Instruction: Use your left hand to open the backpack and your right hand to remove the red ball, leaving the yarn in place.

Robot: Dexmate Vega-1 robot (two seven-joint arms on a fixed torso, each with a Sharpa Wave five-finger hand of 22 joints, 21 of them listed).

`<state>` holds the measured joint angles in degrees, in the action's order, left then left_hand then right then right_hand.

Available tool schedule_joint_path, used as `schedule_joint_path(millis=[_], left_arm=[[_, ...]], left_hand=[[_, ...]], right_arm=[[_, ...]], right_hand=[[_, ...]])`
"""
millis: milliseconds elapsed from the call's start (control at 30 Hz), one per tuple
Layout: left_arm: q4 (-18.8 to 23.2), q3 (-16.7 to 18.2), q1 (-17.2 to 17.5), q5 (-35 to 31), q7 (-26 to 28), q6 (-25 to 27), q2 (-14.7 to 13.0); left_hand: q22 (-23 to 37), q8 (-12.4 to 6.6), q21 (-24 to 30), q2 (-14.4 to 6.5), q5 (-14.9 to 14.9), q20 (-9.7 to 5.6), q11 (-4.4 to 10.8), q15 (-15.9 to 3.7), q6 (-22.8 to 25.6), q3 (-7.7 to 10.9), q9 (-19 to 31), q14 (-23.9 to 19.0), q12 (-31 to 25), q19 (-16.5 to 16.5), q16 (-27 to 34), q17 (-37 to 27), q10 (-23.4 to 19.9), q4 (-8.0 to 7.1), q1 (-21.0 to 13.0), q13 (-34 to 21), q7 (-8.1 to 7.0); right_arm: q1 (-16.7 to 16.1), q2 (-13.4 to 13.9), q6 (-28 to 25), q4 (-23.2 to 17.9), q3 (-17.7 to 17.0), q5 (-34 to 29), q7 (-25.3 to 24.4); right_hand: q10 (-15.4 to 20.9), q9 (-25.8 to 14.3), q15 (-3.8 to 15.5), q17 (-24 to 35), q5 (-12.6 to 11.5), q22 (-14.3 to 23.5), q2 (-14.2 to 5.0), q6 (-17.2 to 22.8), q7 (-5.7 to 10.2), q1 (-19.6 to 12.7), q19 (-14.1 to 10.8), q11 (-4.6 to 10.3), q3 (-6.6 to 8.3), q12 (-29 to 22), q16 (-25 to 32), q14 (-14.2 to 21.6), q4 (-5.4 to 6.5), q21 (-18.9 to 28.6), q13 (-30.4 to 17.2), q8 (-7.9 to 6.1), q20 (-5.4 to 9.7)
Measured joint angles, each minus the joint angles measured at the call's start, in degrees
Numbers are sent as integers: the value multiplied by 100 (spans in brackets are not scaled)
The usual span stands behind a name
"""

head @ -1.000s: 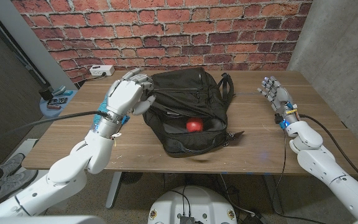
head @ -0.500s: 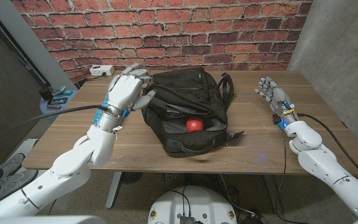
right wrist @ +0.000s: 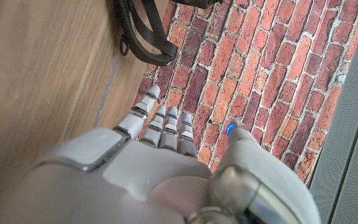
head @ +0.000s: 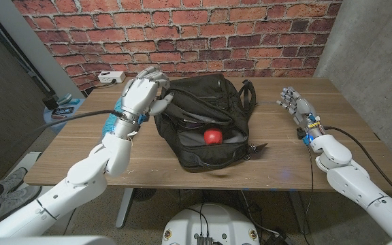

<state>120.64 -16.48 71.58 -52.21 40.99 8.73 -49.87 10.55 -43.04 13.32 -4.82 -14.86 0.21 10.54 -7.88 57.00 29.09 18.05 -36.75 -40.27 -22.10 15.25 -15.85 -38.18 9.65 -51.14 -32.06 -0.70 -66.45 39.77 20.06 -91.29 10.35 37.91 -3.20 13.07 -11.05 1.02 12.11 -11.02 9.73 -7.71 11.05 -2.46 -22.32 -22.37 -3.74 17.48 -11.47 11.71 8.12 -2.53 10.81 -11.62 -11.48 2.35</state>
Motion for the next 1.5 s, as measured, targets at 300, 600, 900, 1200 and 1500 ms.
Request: schedule_joint_path(millis=[300,600,900,1200,1500], left_arm=[[-183,-211,-339,155,4,-84,140],[-315,-398,-622,322,-68,-178,250],[-395,-521,-826,516,-159,-255,340],[-366,-526,-856,813,-289,-263,420],[-216,-431,-768,1164,-456,-156,510]], left_hand=[[0,-64,0,21,-44,0,-1,-32,-30,51,67,-31,-21,0,-22,0,1,-3,-25,-49,30],[0,-111,0,28,-140,0,-2,-11,-23,116,102,-52,-43,0,-64,1,1,-20,-34,-102,86],[0,-150,0,27,-194,0,-2,-11,-61,120,138,-52,-43,0,-63,-27,2,-24,-35,-138,123],[0,-191,0,27,-239,0,-3,11,-84,119,153,-29,-43,0,-85,-53,2,-23,-36,-181,144],[0,-198,-46,34,-267,23,-62,42,-134,119,180,2,-43,23,-84,-132,65,-23,-43,-207,193]], right_arm=[[-207,48,-31,-164,-68,-51,-160],[-538,117,-56,-436,-175,-108,-304],[-828,172,-114,-719,-262,-232,-488],[-1090,230,-240,-1039,-350,-402,-701],[-1262,306,-433,-1308,-413,-548,-866]], right_hand=[[0,0,0,0,0,0,0,0,0,0,0,0,0,0,0,0,0,0,0,0,0],[0,0,0,0,0,0,0,0,0,0,0,0,0,0,0,0,0,0,0,0,0],[0,0,0,0,0,0,0,0,0,0,0,0,16,0,0,0,-15,0,0,0,0],[0,0,0,0,0,0,-26,0,0,-26,0,0,7,0,0,0,-56,0,0,0,0],[0,0,0,0,0,0,-24,0,0,-24,0,0,7,0,0,0,-56,0,0,0,0]])
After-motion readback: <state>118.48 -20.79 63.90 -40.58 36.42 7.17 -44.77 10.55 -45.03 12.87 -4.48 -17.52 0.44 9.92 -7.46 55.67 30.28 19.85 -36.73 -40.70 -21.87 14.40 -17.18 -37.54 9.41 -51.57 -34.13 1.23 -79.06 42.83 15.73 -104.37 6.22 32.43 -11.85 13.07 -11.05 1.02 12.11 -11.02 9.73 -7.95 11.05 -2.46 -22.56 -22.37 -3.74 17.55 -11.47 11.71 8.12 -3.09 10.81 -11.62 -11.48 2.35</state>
